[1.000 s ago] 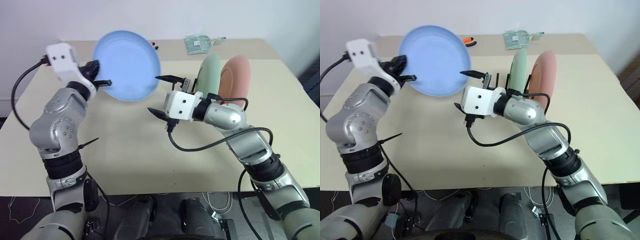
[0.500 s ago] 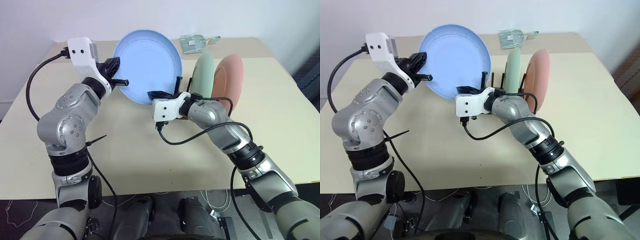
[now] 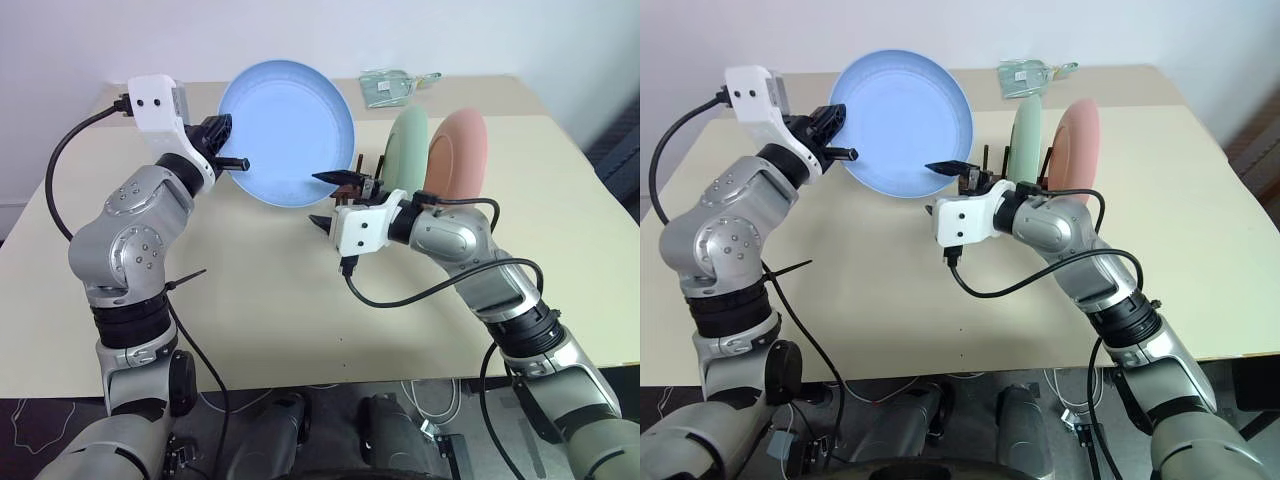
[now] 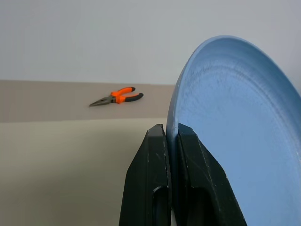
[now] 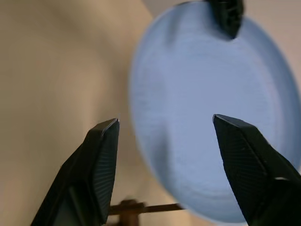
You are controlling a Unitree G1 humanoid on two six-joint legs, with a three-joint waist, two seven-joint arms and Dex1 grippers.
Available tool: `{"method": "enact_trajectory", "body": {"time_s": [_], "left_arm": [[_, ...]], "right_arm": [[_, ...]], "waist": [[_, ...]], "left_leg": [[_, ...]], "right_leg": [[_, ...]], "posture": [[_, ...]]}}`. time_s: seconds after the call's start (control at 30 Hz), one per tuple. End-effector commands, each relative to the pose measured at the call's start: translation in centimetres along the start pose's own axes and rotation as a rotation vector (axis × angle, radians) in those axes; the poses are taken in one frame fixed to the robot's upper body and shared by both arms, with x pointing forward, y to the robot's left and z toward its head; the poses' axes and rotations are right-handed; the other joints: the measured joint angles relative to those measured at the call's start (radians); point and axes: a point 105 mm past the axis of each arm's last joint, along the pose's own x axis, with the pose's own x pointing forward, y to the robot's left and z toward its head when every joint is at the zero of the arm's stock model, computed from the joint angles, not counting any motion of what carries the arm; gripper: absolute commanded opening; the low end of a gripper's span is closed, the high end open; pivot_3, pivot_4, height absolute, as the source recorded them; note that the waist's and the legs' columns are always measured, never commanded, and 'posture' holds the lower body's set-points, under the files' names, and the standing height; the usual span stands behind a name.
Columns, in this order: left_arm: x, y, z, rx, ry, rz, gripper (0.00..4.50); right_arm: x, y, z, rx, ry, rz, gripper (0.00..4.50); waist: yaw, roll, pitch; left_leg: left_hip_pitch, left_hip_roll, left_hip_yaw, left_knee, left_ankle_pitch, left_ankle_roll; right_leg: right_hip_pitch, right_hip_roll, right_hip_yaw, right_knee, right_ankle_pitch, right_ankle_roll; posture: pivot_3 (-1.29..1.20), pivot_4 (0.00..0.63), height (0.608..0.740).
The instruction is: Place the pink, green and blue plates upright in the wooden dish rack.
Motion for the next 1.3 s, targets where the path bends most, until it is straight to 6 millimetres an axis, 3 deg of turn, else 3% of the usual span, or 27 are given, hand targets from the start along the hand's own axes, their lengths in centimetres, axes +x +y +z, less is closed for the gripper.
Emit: {"method": "enact_trajectory", "body": {"time_s": [0.03, 0.17, 0.4, 0.43, 0.47, 0.57, 0.67, 0.8, 0.83, 0.9, 1.03, 1.17, 1.3], "left_arm": [[-0.2, -1.2, 2.1, 0.024, -0.08, -0.044, 0.0], [-0.4, -1.3, 2.0, 0.007, -0.072, -0.041, 0.0], [-0.7, -1.3, 2.0, -0.035, -0.075, -0.042, 0.0], [-0.8, -1.4, 2.2, -0.062, -0.087, -0.052, 0.0], [-0.8, -1.4, 2.5, -0.082, -0.105, -0.054, 0.71], [-0.8, -1.0, 3.9, -0.155, -0.175, -0.044, 2.11], [-1.1, 1.8, 5.9, -0.111, -0.27, 0.085, 3.62], [-2.2, 6.3, 7.2, 0.016, -0.35, 0.262, 3.62], [-2.6, 7.6, 5.6, 0.112, -0.306, 0.296, 3.62], [-3.1, 8.5, 2.9, 0.25, -0.224, 0.285, 3.62], [-3.6, 6.0, -4.1, 0.432, -0.055, 0.101, 3.62], [-4.9, 2.5, -9.8, 0.438, 0.029, -0.069, 3.62], [-5.7, -0.3, -11.9, 0.411, 0.048, -0.179, 3.62]], "right_arm": [[0.7, -1.2, -0.4, -0.065, 0.036, -0.081, 3.35], [1.4, -1.2, -1.2, -0.095, 0.065, -0.101, 3.35], [1.4, -1.0, -1.3, -0.135, 0.059, -0.107, 0.02], [1.4, -1.0, -1.2, -0.143, 0.056, -0.112, 0.02], [1.4, -1.0, -1.1, -0.149, 0.053, -0.117, 0.0], [1.4, -0.8, -0.6, -0.165, 0.032, -0.134, 0.0], [1.2, -1.4, 0.2, -0.142, -0.002, -0.195, 0.0], [0.3, -2.9, 1.4, 0.011, -0.082, -0.335, 0.0], [-0.3, -3.4, 2.3, 0.174, -0.152, -0.395, 0.0], [-1.3, -3.6, 3.2, 0.427, -0.25, -0.441, 0.0], [-2.5, -3.6, 3.5, 0.879, -0.343, -0.495, 0.0], [-2.6, -3.1, 3.5, 1.116, -0.36, -0.502, 0.0], [-2.7, -2.9, 2.7, 1.184, -0.321, -0.528, 0.0]], "waist": [[0.001, 0.0, 0.0], [0.002, 0.0, 0.0], [0.002, 0.0, 0.0], [0.001, 0.0, 0.0], [0.001, 0.0, 0.0], [0.003, 0.0, 0.0], [0.001, -0.001, 0.0], [-0.005, 0.0, 0.0], [-0.006, 0.0, 0.0], [-0.009, 0.001, -0.001], [0.004, 0.001, -0.001], [0.006, 0.002, -0.001], [0.004, 0.002, 0.0]], "left_leg": [[0.0, 0.0, 0.0, 0.0, 0.0, 0.0], [0.0, 0.0, 0.0, 0.0, 0.0, 0.0], [0.0, 0.0, 0.0, 0.0, 0.001, 0.0], [0.0, 0.0, 0.0, 0.0, 0.001, 0.0], [0.0, 0.0, 0.0, 0.0, 0.001, 0.0], [0.0, 0.0, 0.0, 0.0, 0.001, 0.0], [0.0, 0.0, 0.0, 0.0, 0.001, 0.0], [0.001, 0.001, 0.001, -0.001, 0.001, -0.001], [0.001, 0.001, 0.001, -0.002, 0.002, -0.001], [0.002, 0.001, 0.001, -0.003, 0.002, -0.001], [0.004, 0.001, 0.001, -0.004, 0.001, -0.002], [0.005, 0.002, 0.0, -0.002, -0.004, 0.004], [0.006, 0.004, 0.002, -0.004, -0.004, 0.004]], "right_leg": [[0.0, 0.0, 0.0, 0.0, 0.0, 0.0], [0.0, 0.0, 0.0, 0.0, 0.0, 0.0], [0.0, 0.0, 0.0, 0.0, 0.0, 0.0], [0.0, 0.0, 0.0, 0.0, 0.0, 0.0], [0.0, 0.0, 0.0, 0.0, 0.0, 0.0], [0.0, 0.0, 0.0, 0.0, 0.0, 0.0], [0.0, 0.0, 0.0, 0.0, 0.0, 0.0], [-0.001, 0.001, 0.001, 0.0, 0.001, -0.001], [-0.001, 0.001, 0.001, 0.0, 0.001, -0.001], [0.0, 0.001, 0.002, 0.0, 0.001, -0.002], [0.001, 0.005, 0.007, -0.001, 0.001, -0.002], [0.0, 0.01, 0.016, -0.002, 0.002, -0.004], [-0.003, 0.011, 0.017, -0.001, 0.002, -0.005]], "posture": [[0.0, 0.15, 0.719], [0.0, 0.15, 0.719], [0.0, 0.15, 0.719], [0.0, 0.15, 0.719], [0.0, 0.15, 0.719], [0.0, 0.15, 0.719], [0.0, 0.15, 0.719], [0.0, 0.15, 0.719], [0.0, 0.15, 0.719], [0.0, 0.15, 0.719], [0.0, 0.15, 0.719], [0.0, 0.15, 0.719], [0.0, 0.15, 0.719]]}}
